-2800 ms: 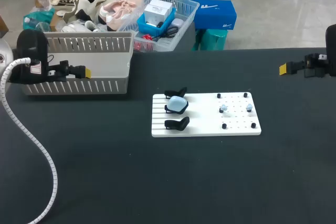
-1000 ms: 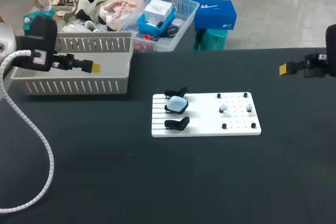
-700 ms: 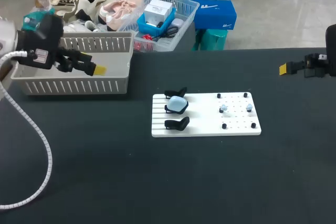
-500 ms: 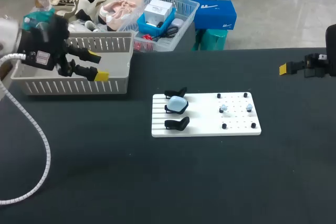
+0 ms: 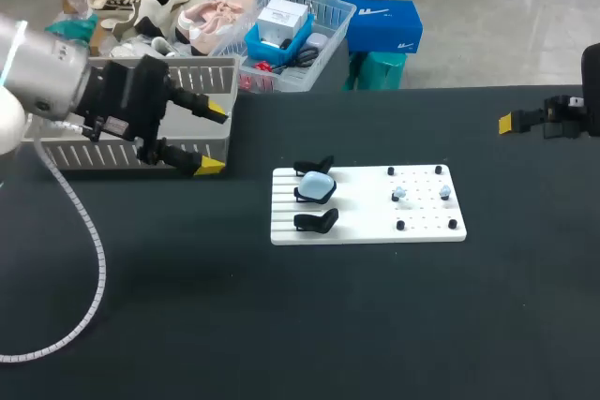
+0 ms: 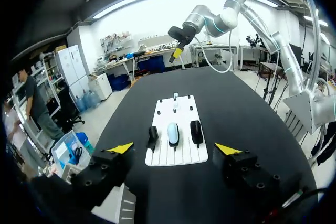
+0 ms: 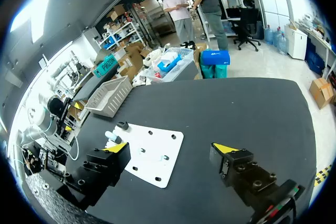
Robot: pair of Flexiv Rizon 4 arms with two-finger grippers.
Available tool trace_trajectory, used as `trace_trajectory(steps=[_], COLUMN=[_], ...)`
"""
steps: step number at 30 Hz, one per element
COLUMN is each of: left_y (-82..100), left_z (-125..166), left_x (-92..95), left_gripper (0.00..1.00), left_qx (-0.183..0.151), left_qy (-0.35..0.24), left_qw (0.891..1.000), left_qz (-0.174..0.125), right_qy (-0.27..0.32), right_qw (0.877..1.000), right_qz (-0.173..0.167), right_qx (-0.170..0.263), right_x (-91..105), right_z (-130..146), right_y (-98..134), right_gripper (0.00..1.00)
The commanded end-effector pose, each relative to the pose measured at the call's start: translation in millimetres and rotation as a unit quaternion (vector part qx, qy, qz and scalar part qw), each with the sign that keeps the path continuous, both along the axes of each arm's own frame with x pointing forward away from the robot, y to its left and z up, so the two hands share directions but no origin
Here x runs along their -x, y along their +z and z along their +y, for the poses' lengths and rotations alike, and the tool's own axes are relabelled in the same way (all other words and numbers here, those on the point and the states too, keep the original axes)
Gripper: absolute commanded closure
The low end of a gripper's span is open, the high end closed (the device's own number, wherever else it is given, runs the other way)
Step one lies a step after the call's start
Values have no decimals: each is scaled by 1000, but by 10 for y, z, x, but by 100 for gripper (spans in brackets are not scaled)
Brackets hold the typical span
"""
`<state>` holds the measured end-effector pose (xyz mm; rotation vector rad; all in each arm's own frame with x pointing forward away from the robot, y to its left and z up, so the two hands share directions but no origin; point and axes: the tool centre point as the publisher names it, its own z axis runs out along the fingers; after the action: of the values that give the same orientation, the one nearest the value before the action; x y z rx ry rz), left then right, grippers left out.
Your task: Pick up each earbud case from the left stands, insert the matching earbuds, close the lid, and place the case in the box.
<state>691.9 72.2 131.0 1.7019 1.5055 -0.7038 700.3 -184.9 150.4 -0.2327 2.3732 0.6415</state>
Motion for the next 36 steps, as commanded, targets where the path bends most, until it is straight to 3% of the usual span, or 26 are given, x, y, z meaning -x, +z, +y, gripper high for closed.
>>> trace_trajectory(steps=[1, 7, 8, 13, 22, 25, 30, 36], left_y=[-188, -340, -353, -471, -558, -651, -773, -900], left_z=[-178, -353, -373, -496, -588, -587, -603, -685], left_x=[-132, -117, -115, -139, -85, -39, 13, 3], left_gripper=[0, 0, 4, 2, 0, 0, 0, 21], left_qx=[-5, -12, -11, -20, -3, 6, 10, 12], left_qy=[-48, -59, -58, -17, 51, 57, 51, 56], left_qw=[998, 997, 997, 996, 994, 996, 995, 995], left_qz=[27, 54, 59, 87, 95, 73, 81, 86], right_qy=[1, 1, 1, 1, 1, 1, 1, 1], right_qw=[1000, 1000, 1000, 1000, 1000, 1000, 1000, 1000], right_qz=[0, 0, 0, 0, 0, 0, 0, 0], right_qx=[0, 0, 0, 0, 0, 0, 0, 0], right_x=[-1, -1, -1, -1, -1, -1, -1, -1], right_z=[-6, -6, -6, -6, -6, -6, -6, -6], right_y=[-4, -4, -4, -4, -4, -4, -4, -4], right_gripper=[0, 0, 0, 0, 0, 0, 0, 0])
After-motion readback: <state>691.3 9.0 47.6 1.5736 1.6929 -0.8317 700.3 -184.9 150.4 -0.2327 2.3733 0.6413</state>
